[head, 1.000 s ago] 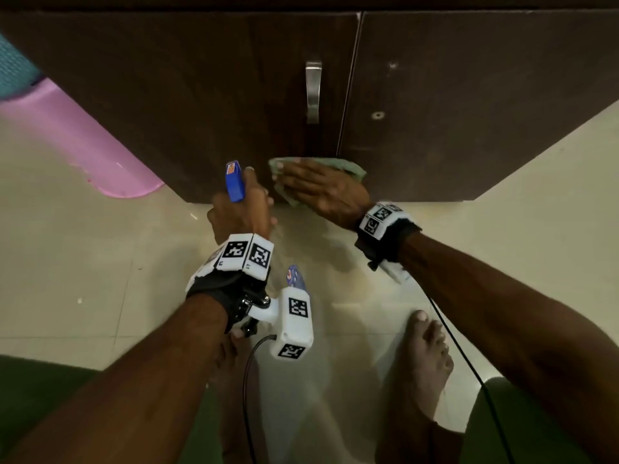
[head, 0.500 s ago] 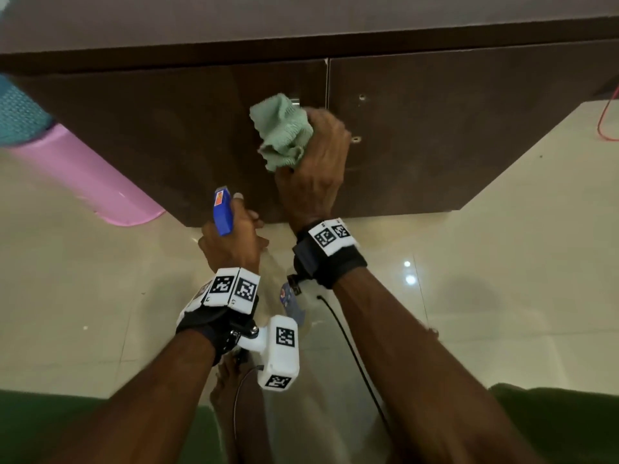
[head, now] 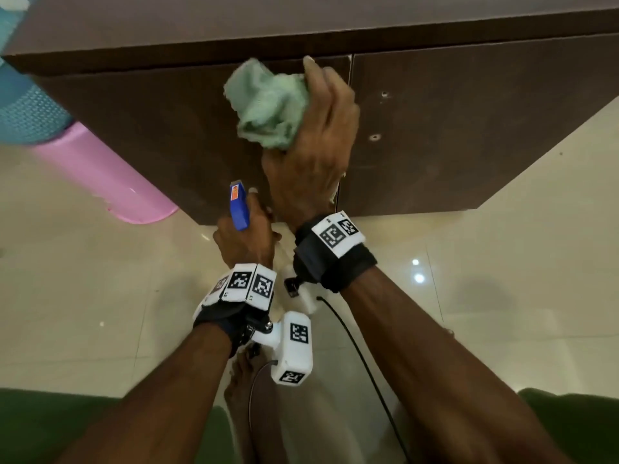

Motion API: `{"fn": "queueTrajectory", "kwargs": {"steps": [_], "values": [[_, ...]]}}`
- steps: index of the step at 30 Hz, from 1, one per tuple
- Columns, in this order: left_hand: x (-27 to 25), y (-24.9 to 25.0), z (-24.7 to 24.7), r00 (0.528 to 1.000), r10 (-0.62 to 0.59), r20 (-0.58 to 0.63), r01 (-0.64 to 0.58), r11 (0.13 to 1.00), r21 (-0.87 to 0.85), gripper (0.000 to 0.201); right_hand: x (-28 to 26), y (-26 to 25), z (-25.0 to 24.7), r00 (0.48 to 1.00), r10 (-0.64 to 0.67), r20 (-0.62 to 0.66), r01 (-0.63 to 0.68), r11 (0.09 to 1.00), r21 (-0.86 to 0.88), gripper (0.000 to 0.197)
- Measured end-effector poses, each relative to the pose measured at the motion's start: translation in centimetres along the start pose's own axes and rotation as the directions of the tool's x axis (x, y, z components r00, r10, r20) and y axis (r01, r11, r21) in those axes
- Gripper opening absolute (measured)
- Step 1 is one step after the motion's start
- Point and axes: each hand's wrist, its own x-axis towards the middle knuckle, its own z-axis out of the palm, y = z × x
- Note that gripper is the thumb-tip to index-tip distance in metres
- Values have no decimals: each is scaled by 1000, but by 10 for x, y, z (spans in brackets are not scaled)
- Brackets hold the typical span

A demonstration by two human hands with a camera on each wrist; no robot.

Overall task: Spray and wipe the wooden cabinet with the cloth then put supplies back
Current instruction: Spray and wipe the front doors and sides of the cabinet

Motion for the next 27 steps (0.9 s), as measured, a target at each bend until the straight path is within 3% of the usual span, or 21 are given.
{"fn": "queueTrajectory", "kwargs": {"steps": [2, 4, 6, 7, 10, 12, 14, 18, 22, 27], "values": [[0, 4, -4, 1000, 10, -9, -10, 1000, 4, 41, -14, 5, 6, 991, -77, 107, 89, 990, -112, 69], [-1, 10, -8, 1000, 13, -10, -13, 1000, 8, 42, -30, 22, 7, 964, -187, 187, 220, 960, -174, 57], [4, 10, -9, 1000, 4, 19, -4, 1000, -12, 41, -33, 45, 3, 946, -266, 184, 305, 923, -233, 41], [7, 6, -9, 999, 19, 27, -19, 1000, -22, 37, -32, 54, 1, 946, -274, 172, 310, 922, -234, 44], [13, -6, -5, 994, 80, 78, -81, 997, 9, 28, -24, 58, -3, 973, -192, 124, 206, 972, -110, 61], [11, -8, -4, 992, 80, 99, -83, 996, 20, 36, -23, 50, -3, 987, -116, 111, 121, 992, -42, 67], [7, -8, -3, 988, 99, 118, -102, 994, 25, 49, -24, 41, -2, 996, -27, 90, 25, 999, 25, 60], [6, -9, -2, 988, 99, 122, -107, 992, 65, 45, -23, 27, -4, 998, 64, 12, -65, 991, 114, 44], [7, -6, -7, 991, 73, 111, -81, 995, 62, 52, -21, 22, -11, 996, 73, 54, -78, 991, 106, 38], [2, 10, -12, 991, 112, 74, -117, 991, 63, 44, -18, 18, -28, 980, 152, 128, -171, 973, 152, 34]]}}
